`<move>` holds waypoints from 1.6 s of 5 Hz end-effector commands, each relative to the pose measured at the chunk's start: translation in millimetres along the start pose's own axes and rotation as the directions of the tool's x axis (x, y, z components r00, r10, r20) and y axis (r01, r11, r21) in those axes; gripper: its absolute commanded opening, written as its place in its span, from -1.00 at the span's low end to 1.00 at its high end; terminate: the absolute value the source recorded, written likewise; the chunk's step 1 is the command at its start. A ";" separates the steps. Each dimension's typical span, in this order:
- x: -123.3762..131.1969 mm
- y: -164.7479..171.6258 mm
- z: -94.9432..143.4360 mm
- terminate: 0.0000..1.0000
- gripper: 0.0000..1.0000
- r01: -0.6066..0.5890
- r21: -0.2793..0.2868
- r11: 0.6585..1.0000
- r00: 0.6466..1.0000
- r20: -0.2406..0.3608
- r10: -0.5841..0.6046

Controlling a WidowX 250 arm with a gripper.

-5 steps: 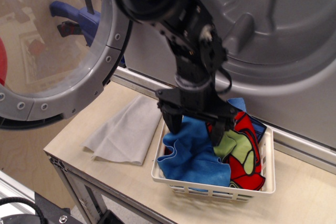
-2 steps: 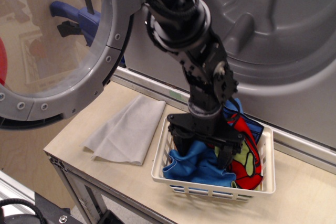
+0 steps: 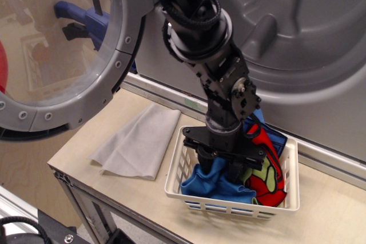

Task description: Put clothes in laundry machine

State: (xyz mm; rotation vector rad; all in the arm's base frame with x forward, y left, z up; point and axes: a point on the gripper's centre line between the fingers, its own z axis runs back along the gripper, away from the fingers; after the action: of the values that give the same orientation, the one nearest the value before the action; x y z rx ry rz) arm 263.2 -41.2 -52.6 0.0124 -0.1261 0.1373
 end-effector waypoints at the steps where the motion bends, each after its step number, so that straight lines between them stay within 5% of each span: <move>1: 13.1 -5.0 54.0 -1.00 -1.00 -0.005 -0.029 1.000 0.982 0.187 0.011; 3: 27.2 -11.5 126.9 -1.00 -1.00 -0.021 -0.090 0.996 0.916 0.396 0.056; 5: 66.4 -3.3 178.2 -1.00 -1.00 -0.065 -0.116 0.991 0.784 0.608 0.123; 8: 135.7 11.3 165.5 -1.00 -1.00 -0.163 -0.080 0.983 0.726 0.665 0.175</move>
State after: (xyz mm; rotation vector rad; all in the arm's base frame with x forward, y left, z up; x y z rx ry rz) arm 377.6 -12.4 111.4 0.0529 -0.8117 0.3199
